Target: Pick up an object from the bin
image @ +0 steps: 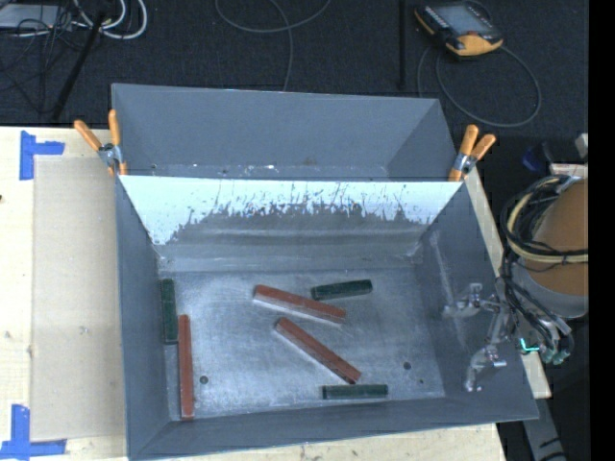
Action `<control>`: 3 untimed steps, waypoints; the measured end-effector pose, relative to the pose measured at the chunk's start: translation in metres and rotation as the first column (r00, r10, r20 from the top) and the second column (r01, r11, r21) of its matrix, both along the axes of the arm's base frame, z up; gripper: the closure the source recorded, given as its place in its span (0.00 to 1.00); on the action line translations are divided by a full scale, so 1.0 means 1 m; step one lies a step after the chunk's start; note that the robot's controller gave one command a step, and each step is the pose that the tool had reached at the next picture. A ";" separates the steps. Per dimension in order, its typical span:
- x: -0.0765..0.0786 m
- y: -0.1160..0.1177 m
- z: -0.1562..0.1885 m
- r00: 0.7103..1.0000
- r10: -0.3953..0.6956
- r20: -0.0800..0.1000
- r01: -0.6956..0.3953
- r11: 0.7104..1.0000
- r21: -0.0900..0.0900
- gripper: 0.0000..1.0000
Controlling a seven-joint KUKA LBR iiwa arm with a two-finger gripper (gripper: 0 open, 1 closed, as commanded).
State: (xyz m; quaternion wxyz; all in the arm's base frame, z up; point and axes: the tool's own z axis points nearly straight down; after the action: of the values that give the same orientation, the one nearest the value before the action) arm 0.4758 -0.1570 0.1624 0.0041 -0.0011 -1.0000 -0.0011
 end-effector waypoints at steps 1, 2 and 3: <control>0.002 0.001 0.003 1.000 0.004 0.006 -0.003 1.000 -0.002 0.00; 0.003 0.061 -0.065 0.999 -0.031 0.012 0.031 1.000 -0.002 0.00; 0.004 0.073 -0.079 0.999 -0.037 0.008 0.037 0.999 -0.001 0.00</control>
Offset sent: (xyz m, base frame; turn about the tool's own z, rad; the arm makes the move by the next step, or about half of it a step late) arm 0.0020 0.0755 -0.0820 0.0318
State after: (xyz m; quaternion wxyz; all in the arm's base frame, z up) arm 0.4795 -0.0841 0.0833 0.0003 -0.0195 -0.9998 -0.0007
